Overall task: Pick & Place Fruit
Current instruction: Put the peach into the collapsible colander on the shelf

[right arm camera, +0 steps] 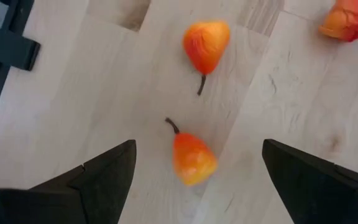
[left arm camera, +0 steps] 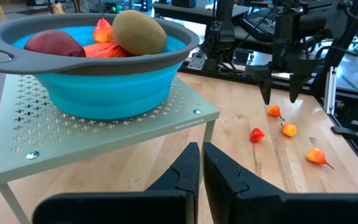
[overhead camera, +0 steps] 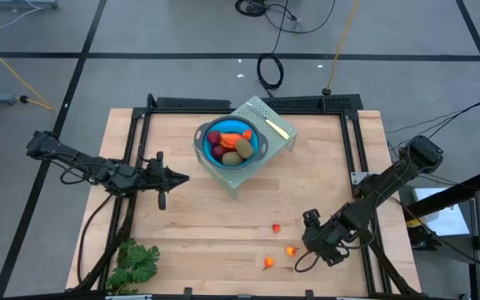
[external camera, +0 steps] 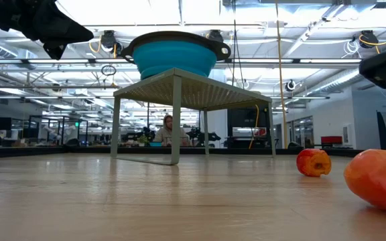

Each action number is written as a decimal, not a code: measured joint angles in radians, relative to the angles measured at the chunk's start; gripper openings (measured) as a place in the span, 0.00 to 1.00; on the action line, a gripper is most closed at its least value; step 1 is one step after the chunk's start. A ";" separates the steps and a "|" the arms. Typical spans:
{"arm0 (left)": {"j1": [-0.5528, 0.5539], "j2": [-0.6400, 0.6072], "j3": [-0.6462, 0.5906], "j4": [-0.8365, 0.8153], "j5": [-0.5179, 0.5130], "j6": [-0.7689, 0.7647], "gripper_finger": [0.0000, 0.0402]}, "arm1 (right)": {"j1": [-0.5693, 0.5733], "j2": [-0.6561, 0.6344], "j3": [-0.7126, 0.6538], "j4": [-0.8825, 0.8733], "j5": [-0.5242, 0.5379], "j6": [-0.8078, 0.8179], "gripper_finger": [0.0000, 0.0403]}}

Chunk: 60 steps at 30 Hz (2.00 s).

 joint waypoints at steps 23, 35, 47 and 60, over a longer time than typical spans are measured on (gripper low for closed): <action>0.000 0.000 0.000 0.000 0.000 -0.003 0.05 | 0.000 0.050 0.000 -0.007 -0.002 -0.027 0.85; 0.000 0.000 0.000 -0.001 0.000 0.001 0.05 | 0.000 0.130 0.000 -0.011 0.006 -0.062 0.84; 0.000 0.000 0.000 -0.002 0.000 0.002 0.05 | 0.000 0.129 0.000 0.013 0.026 -0.065 0.63; 0.000 0.000 0.000 -0.005 0.000 0.005 0.05 | 0.000 0.129 -0.001 0.040 0.026 -0.064 0.40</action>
